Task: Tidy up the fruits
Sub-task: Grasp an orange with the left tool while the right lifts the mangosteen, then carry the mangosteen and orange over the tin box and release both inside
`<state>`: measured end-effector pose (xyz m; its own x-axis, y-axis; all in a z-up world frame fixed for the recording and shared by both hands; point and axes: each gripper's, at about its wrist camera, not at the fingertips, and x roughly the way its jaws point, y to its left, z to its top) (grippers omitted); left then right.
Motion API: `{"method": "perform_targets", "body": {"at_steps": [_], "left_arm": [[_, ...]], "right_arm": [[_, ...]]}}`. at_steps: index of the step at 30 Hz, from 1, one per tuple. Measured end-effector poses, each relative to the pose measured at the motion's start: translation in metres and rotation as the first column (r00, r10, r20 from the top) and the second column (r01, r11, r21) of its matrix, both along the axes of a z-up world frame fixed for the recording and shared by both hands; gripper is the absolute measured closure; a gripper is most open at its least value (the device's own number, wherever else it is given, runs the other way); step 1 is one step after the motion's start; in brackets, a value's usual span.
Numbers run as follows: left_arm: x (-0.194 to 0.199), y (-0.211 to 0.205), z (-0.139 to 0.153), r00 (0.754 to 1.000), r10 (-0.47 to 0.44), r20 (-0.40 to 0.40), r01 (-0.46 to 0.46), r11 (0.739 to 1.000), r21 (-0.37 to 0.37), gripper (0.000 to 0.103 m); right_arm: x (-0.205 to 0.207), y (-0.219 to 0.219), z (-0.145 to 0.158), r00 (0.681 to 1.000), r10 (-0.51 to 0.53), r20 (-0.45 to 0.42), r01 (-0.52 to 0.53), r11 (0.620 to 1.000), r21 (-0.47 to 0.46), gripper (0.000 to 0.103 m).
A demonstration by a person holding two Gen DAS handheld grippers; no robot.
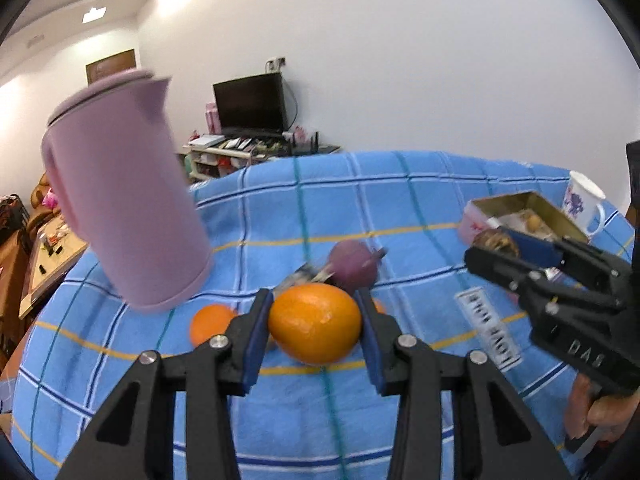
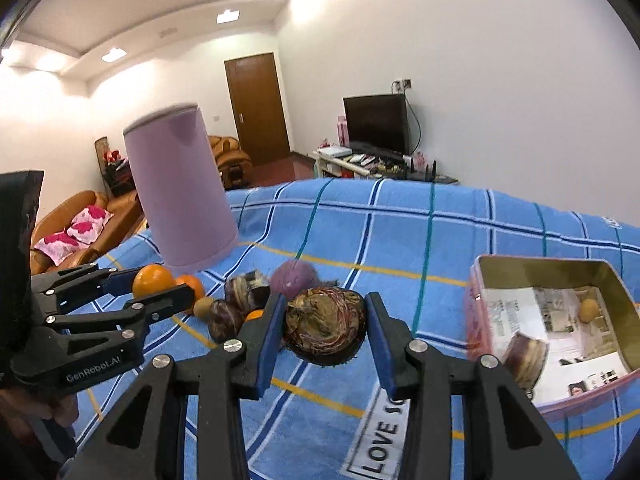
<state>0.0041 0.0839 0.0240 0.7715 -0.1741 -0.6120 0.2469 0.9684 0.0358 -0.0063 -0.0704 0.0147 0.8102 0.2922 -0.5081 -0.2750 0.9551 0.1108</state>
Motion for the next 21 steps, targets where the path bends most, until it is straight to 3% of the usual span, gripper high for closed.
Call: {"method": "perform_targets", "body": {"at_steps": [6, 13, 21], "left_arm": [[0.009, -0.037, 0.001, 0.999, -0.033, 0.002, 0.033, 0.999, -0.023, 0.06], [0.011, -0.083, 0.001, 0.997, -0.065, 0.039, 0.064, 0.998, 0.025, 0.06], [0.017, -0.122, 0.002, 0.995, -0.083, 0.05, 0.082, 0.996, 0.025, 0.06]], "right_arm": [[-0.006, -0.03, 0.003, 0.997, -0.067, 0.036, 0.068, 0.997, -0.026, 0.06], [-0.002, -0.074, 0.005, 0.987, -0.159, 0.038, 0.16, 0.987, -0.016, 0.06], [-0.003, -0.113, 0.013, 0.968, -0.235, 0.084, 0.239, 0.97, -0.037, 0.06]]}}
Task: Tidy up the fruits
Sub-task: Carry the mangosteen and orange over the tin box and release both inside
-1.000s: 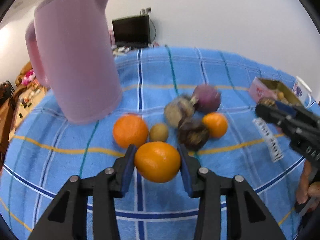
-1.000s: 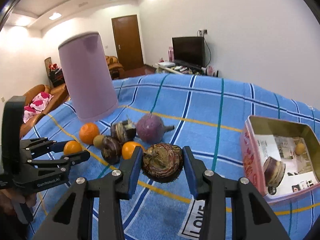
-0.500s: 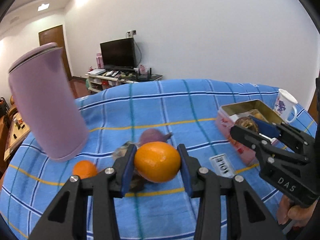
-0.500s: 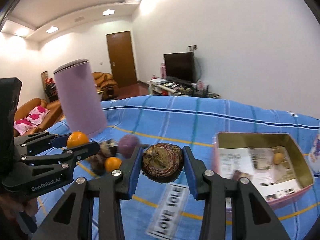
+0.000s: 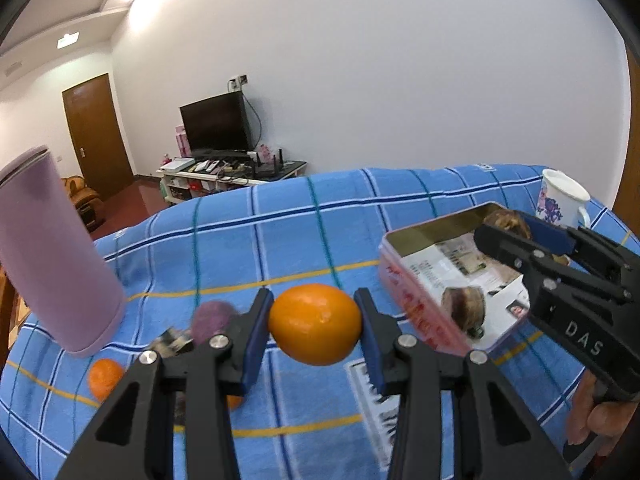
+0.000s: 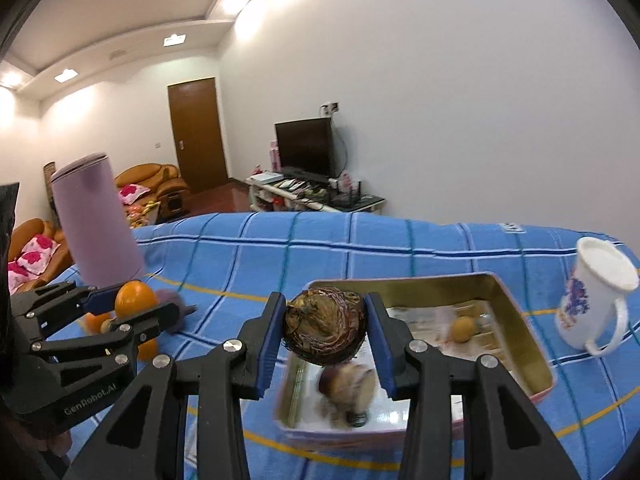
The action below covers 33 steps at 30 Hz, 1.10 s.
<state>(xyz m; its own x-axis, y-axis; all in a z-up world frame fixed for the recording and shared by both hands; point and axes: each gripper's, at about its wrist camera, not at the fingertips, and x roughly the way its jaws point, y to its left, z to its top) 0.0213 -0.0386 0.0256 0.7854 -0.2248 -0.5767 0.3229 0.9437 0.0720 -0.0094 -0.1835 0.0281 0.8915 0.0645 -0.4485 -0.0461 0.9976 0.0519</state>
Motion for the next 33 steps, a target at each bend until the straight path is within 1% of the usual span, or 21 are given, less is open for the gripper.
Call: {"method": "perform_targets", "body": {"at_steps": [6, 14, 19, 23, 28, 31, 33], "left_arm": [[0.009, -0.031, 0.002, 1.0, -0.021, 0.013, 0.022, 1.0, -0.011, 0.06], [0.019, -0.059, 0.003, 0.999, -0.046, 0.02, 0.046, 0.999, -0.022, 0.06], [0.027, -0.08, 0.004, 0.998, -0.057, 0.033, 0.058, 0.998, -0.023, 0.06], [0.034, -0.1, -0.006, 0.997, -0.079, -0.001, 0.079, 0.996, -0.036, 0.06], [0.042, -0.123, -0.022, 0.994, -0.099, -0.042, 0.097, 0.995, -0.037, 0.06], [0.045, -0.13, -0.03, 0.993, -0.105, -0.06, 0.104, 0.994, -0.029, 0.06], [0.045, -0.132, -0.033, 0.992, -0.109, -0.063, 0.107, 0.994, -0.024, 0.06]], "right_arm": [[0.002, -0.029, 0.004, 0.997, -0.076, 0.026, 0.077, 0.997, -0.029, 0.06], [0.003, -0.066, 0.01, 0.985, -0.166, 0.046, 0.168, 0.985, -0.043, 0.06], [0.006, -0.089, 0.012, 0.974, -0.224, 0.041, 0.225, 0.974, -0.028, 0.06], [0.014, -0.102, 0.007, 0.967, -0.254, 0.005, 0.254, 0.967, -0.026, 0.06], [0.025, -0.108, -0.002, 0.966, -0.257, -0.038, 0.256, 0.966, -0.036, 0.06], [0.034, -0.108, -0.01, 0.963, -0.256, -0.088, 0.254, 0.967, -0.038, 0.06], [0.038, -0.108, -0.016, 0.955, -0.271, -0.122, 0.267, 0.963, -0.049, 0.06]]}}
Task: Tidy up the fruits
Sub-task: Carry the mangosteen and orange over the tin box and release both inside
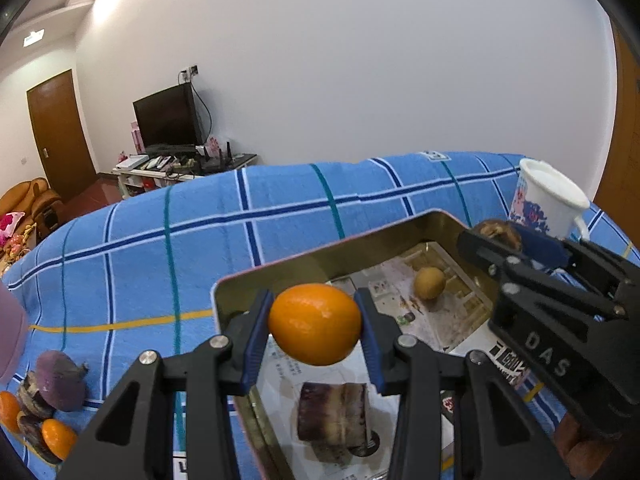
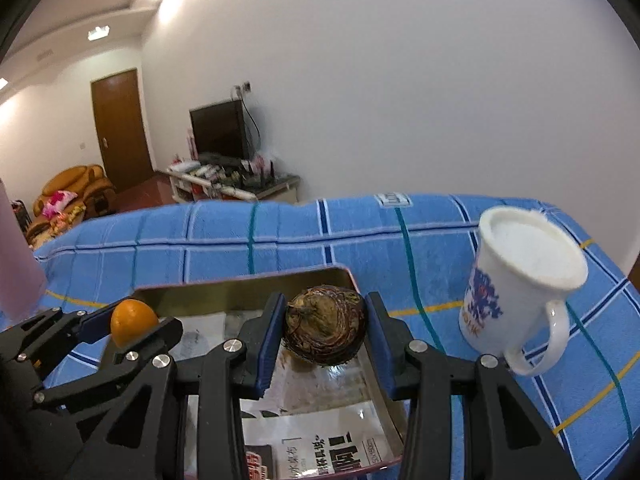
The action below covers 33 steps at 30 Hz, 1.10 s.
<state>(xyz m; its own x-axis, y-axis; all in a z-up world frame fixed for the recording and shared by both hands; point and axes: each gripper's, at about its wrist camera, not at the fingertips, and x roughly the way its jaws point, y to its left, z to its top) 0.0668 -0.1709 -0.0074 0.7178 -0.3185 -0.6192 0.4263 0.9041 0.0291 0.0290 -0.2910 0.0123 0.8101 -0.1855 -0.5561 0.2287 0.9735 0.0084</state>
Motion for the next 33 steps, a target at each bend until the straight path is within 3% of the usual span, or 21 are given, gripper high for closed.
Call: {"method": "perform_targets", "body": {"at_steps": [7, 13, 18, 28, 29, 33], "left_arm": [[0.003, -0.003, -0.006, 1.0, -0.004, -0.012, 0.004, 1.0, 0.017, 0.06], [0.004, -0.004, -0.007, 1.0, -0.006, -0.02, 0.007, 1.0, 0.023, 0.06], [0.005, -0.005, -0.007, 1.0, -0.005, -0.019, 0.005, 1.0, 0.025, 0.06], [0.007, -0.005, -0.008, 1.0, 0.002, -0.029, -0.001, 1.0, 0.023, 0.059], [0.007, -0.005, -0.008, 0.999, 0.003, -0.032, -0.002, 1.0, 0.022, 0.059], [0.001, -0.007, -0.005, 1.0, -0.005, 0.0, 0.005, 0.999, 0.031, 0.055]], "right_arm": [[0.006, 0.004, -0.014, 0.997, 0.011, -0.076, -0.013, 1.0, -0.022, 0.06], [0.01, 0.0, -0.02, 0.994, 0.025, -0.107, -0.023, 1.0, 0.017, 0.06], [0.012, -0.006, -0.024, 0.992, 0.043, -0.118, -0.033, 0.996, 0.086, 0.06], [0.011, -0.008, -0.022, 0.993, 0.047, -0.11, -0.034, 0.993, 0.115, 0.059], [0.01, -0.01, -0.021, 0.993, 0.049, -0.104, -0.036, 0.991, 0.13, 0.059], [0.002, -0.019, -0.014, 0.997, 0.071, -0.041, -0.06, 0.973, 0.224, 0.037]]}}
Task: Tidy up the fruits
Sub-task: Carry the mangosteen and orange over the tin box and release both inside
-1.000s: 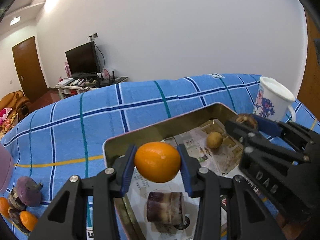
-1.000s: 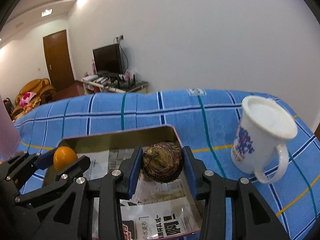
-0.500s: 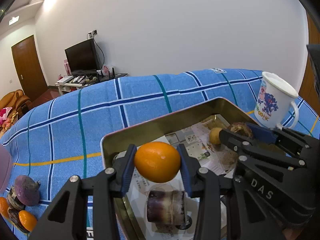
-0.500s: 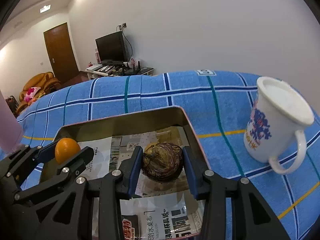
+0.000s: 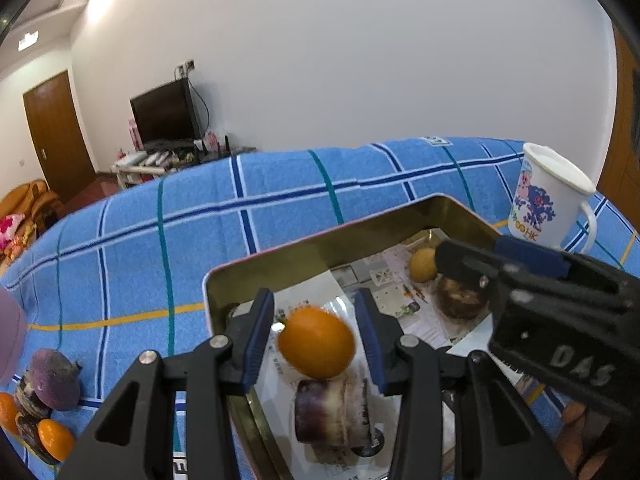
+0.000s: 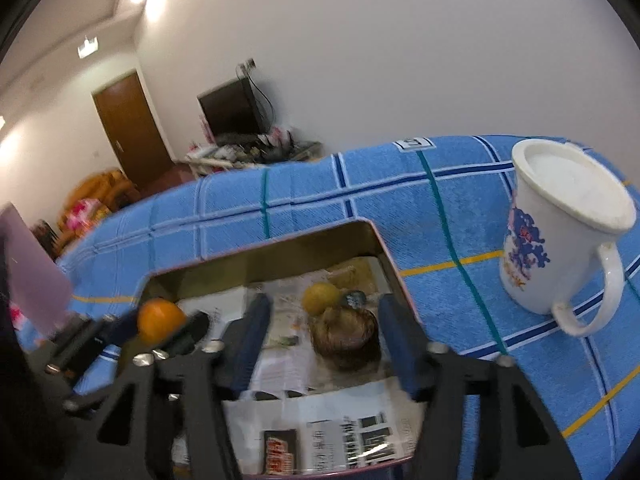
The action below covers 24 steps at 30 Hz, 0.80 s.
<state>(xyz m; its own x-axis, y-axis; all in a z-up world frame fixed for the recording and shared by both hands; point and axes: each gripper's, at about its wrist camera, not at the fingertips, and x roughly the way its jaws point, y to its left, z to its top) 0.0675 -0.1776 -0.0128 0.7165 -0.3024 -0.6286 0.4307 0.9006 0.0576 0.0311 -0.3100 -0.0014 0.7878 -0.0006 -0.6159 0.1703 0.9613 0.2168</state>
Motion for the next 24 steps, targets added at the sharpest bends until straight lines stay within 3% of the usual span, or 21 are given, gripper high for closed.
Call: {"method": "perform_targets", "body": {"at_steps": [2, 4, 8, 11, 17, 24], "left_arm": [[-0.005, -0.003, 0.003, 0.999, -0.005, 0.033, 0.004, 1.0, 0.011, 0.042], [-0.011, -0.004, 0.006, 0.997, 0.016, 0.08, -0.018, 1.0, 0.024, 0.021], [-0.027, 0.0, 0.016, 0.98, 0.05, 0.192, -0.051, 0.999, 0.0, 0.0], [-0.035, 0.004, 0.02, 0.97, 0.057, 0.236, -0.058, 0.998, -0.003, 0.0], [-0.038, 0.014, 0.019, 0.973, 0.082, 0.218, -0.087, 0.996, 0.015, 0.0], [-0.039, 0.04, 0.019, 0.966, 0.159, 0.203, -0.157, 0.987, -0.023, 0.0]], "right_arm": [[-0.007, 0.001, 0.007, 0.999, -0.006, 0.048, 0.006, 1.0, -0.002, 0.035], [-0.013, 0.003, 0.014, 0.996, -0.027, 0.087, 0.03, 0.999, -0.033, 0.035], [-0.032, 0.002, 0.028, 0.973, -0.096, 0.209, 0.112, 0.992, -0.066, 0.023], [-0.039, -0.003, 0.035, 0.953, -0.146, 0.266, 0.168, 0.984, -0.064, 0.019], [-0.039, -0.008, 0.032, 0.953, -0.171, 0.252, 0.18, 0.984, -0.01, 0.019], [-0.04, 0.006, 0.032, 0.954, -0.127, 0.273, 0.155, 0.984, -0.083, 0.019]]}}
